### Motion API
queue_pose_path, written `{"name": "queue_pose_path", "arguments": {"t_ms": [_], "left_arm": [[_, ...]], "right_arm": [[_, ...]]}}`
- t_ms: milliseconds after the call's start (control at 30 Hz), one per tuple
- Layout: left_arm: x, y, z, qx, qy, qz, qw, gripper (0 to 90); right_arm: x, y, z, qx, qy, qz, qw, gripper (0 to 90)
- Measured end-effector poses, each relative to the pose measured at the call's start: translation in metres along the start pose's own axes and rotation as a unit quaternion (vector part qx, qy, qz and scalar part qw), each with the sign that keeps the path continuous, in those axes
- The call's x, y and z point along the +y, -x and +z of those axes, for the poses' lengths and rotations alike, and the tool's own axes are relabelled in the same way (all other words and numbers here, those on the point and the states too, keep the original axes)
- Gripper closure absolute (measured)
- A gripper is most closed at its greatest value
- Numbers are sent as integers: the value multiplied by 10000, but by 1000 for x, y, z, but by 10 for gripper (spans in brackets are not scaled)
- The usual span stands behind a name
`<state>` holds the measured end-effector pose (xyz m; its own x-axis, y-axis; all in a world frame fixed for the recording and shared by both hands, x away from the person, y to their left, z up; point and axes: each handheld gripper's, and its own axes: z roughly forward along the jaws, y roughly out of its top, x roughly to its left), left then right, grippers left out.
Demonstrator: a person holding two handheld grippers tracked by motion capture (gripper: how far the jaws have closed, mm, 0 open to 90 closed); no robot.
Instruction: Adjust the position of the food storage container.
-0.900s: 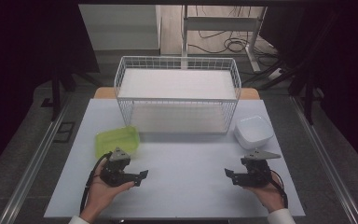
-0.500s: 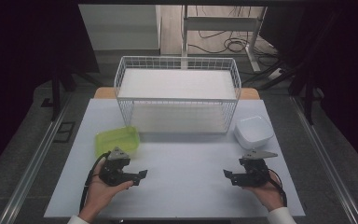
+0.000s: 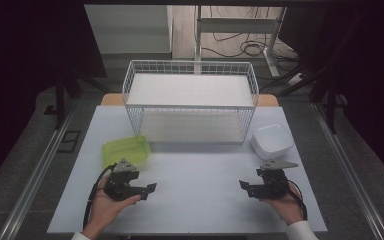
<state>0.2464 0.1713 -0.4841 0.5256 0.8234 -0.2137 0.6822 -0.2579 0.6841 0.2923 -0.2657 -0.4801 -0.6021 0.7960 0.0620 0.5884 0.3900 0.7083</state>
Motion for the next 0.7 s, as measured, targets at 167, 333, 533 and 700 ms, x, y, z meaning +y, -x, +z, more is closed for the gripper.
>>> {"name": "queue_pose_path", "arguments": {"t_ms": [167,333,533,700], "left_arm": [[0,1,-2,-14,-8,16,10000,236],[1,1,-6,-20,10,-3,10000,245],[3,-3,-14,20,50,-63,10000,264],[10,-10,-20,-2,66,-114,9999,302]], "right_arm": [[0,2,0,-39,-22,5,10000,204],[0,3,-1,-90,-8,48,9999,206],[0,3,-1,-120,-35,50,9999,207],[0,2,-1,-132,-53,53,9999,208]]}}
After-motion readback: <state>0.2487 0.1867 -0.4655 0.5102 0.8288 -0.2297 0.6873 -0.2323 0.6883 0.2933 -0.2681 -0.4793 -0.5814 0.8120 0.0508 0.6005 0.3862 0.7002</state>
